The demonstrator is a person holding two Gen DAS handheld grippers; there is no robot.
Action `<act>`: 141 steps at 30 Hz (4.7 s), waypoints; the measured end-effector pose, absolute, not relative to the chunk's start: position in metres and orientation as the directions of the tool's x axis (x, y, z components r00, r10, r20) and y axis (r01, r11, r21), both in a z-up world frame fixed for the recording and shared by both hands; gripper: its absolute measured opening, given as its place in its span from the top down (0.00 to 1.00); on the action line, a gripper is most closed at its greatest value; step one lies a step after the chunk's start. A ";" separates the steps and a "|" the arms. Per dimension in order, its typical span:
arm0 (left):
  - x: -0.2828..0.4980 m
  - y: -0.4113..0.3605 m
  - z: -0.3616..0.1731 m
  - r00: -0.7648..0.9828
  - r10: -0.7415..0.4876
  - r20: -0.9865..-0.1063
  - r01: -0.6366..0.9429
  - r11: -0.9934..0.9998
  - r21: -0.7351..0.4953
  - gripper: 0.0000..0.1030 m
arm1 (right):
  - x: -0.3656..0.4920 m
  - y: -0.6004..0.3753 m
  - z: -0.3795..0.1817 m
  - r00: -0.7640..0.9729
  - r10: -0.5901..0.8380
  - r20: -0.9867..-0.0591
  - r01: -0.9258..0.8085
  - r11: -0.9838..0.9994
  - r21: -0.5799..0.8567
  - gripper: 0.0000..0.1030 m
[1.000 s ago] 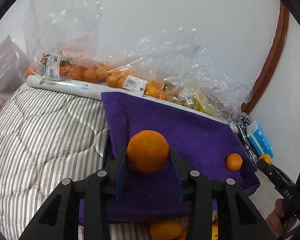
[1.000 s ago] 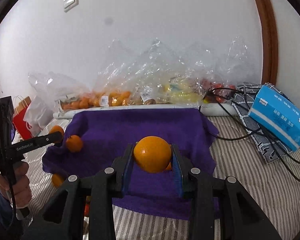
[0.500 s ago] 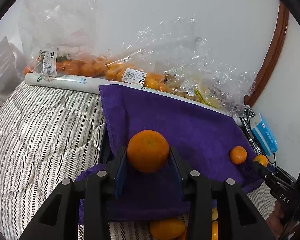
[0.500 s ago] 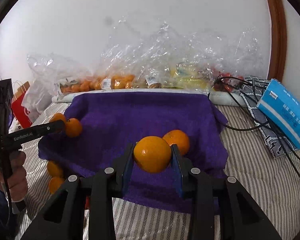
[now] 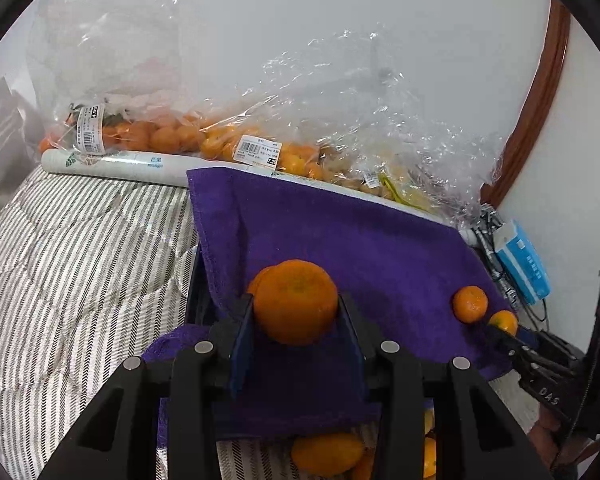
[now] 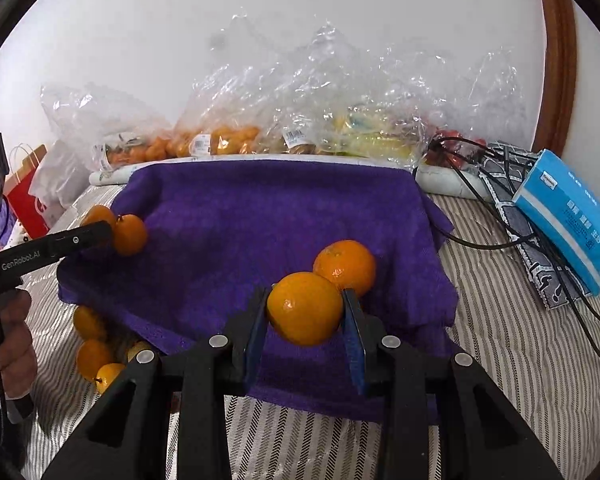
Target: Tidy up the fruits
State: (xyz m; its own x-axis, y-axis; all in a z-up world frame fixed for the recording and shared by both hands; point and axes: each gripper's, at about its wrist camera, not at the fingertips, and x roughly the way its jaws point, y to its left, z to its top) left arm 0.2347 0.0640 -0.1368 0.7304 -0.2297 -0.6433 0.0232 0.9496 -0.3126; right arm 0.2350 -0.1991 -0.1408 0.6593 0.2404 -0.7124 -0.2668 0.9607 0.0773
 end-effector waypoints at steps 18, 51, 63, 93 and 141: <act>0.238 0.049 -0.146 0.651 -0.302 -0.697 0.095 0.943 -0.320 0.63 | 0.244 -0.199 -0.152 0.624 0.180 -0.760 -0.236 0.971 0.036 0.65; 0.217 0.060 -0.115 0.720 -0.212 -0.661 0.044 0.964 -0.260 0.51 | 0.162 -0.164 -0.122 0.609 0.330 -0.721 -0.303 0.937 0.173 0.63; 0.170 0.105 -0.126 0.755 -0.157 -0.636 -0.017 0.966 -0.259 0.49 | 0.127 -0.113 -0.155 0.520 0.332 -0.787 -0.403 0.908 0.116 0.68; 0.187 0.047 -0.169 0.588 -0.375 -0.717 0.137 0.920 -0.368 0.63 | 0.143 -0.200 -0.161 0.601 0.232 -0.764 -0.279 0.958 0.071 0.73; 0.157 0.051 -0.130 0.742 -0.299 -0.600 0.145 0.945 -0.293 0.62 | 0.130 -0.222 -0.147 0.689 0.234 -0.686 -0.195 0.971 0.136 0.73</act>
State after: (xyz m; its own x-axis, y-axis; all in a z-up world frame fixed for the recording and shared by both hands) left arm 0.1566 0.0510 -0.1304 0.7423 -0.2993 -0.5995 0.1446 0.9451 -0.2929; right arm 0.1300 -0.2215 -0.1474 0.6892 0.2342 -0.6857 -0.1947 0.9714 0.1362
